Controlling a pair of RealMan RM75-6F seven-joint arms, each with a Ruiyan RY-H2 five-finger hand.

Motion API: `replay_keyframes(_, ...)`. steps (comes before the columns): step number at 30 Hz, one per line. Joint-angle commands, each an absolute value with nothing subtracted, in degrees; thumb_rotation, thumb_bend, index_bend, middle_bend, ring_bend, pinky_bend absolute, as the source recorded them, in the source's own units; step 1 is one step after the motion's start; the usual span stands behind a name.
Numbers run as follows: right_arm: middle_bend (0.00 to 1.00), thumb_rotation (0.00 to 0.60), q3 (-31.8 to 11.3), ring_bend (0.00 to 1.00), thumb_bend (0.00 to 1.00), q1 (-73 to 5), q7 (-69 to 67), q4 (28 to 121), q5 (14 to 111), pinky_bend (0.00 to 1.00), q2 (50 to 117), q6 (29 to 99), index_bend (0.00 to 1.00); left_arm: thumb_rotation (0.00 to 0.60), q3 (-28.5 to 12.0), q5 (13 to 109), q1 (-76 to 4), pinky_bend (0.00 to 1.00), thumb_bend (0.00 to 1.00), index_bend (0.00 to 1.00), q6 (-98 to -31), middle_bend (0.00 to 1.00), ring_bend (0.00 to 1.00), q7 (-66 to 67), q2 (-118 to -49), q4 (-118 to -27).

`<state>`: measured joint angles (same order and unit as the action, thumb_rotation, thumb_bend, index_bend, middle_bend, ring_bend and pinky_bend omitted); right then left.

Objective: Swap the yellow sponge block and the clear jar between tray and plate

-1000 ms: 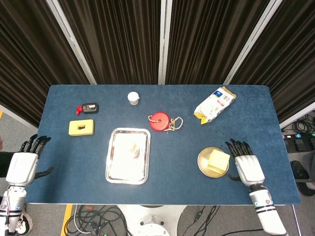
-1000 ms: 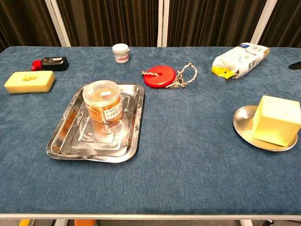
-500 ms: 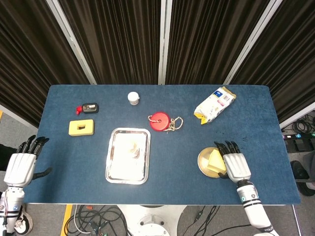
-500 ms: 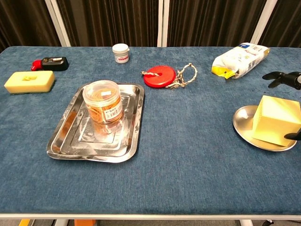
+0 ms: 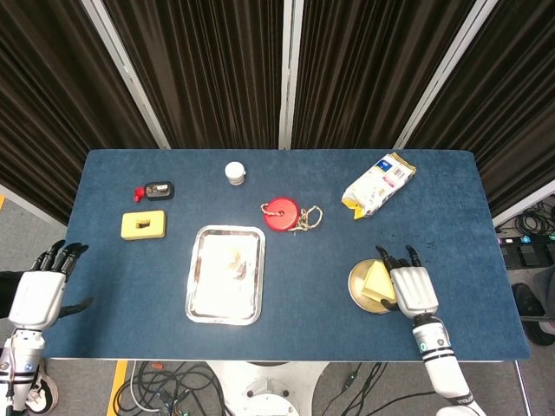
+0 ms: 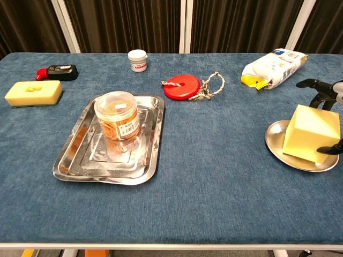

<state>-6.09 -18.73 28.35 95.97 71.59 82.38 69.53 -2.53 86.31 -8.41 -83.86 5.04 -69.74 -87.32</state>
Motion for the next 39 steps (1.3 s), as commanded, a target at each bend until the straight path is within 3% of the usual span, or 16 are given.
replay_keyframes(1,0.48,0.600,-5.74,0.43,0.20,-18.52,25.85,96.05,74.37,0.04,82.07,71.11,0.00,0.600,-2.55,86.38,-8.44,0.20,0.01,0.15,-83.89,0.13,0.07,5.03,-69.72,-87.35)
replay_keyframes(6,0.50,0.600,-6.02,0.45,0.21,-19.82,22.49,98.04,79.91,0.06,80.00,71.89,0.00,0.600,-2.76,86.47,-8.50,0.20,0.01,0.15,-84.13,0.13,0.07,5.19,-69.56,-87.61)
replay_keyframes(13,0.49,0.600,-6.33,0.45,0.19,-25.15,21.07,100.19,84.44,0.06,79.52,66.11,0.00,0.600,-2.82,86.13,-8.32,0.20,0.01,0.15,-84.23,0.13,0.07,5.51,-69.43,-87.84)
replay_keyframes(25,0.44,0.600,-5.71,0.43,0.16,-30.33,26.80,98.50,79.75,0.06,85.62,58.44,0.00,0.600,-2.74,85.92,-8.02,0.20,0.01,0.15,-84.33,0.13,0.07,4.47,-69.66,-86.84)
replay_keyframes(31,0.31,0.600,-5.15,0.24,0.04,-31.68,27.20,97.01,78.28,0.04,87.16,56.62,0.00,0.600,-2.71,85.93,-7.89,0.20,0.01,0.15,-84.44,0.13,0.07,4.12,-69.66,-86.50)
replay_keyframes(35,0.15,0.600,-4.66,0.06,0.00,-31.88,26.95,97.62,78.06,0.00,86.65,56.64,0.00,0.600,-2.66,86.00,-7.91,0.20,0.01,0.15,-84.31,0.13,0.07,3.86,-69.58,-86.42)
replay_keyframes(39,0.04,0.600,-4.45,0.00,0.00,-31.41,25.59,99.10,78.90,0.00,85.31,58.13,0.00,0.600,-2.80,85.99,-8.10,0.20,0.01,0.15,-84.13,0.13,0.07,3.79,-69.54,-86.47)
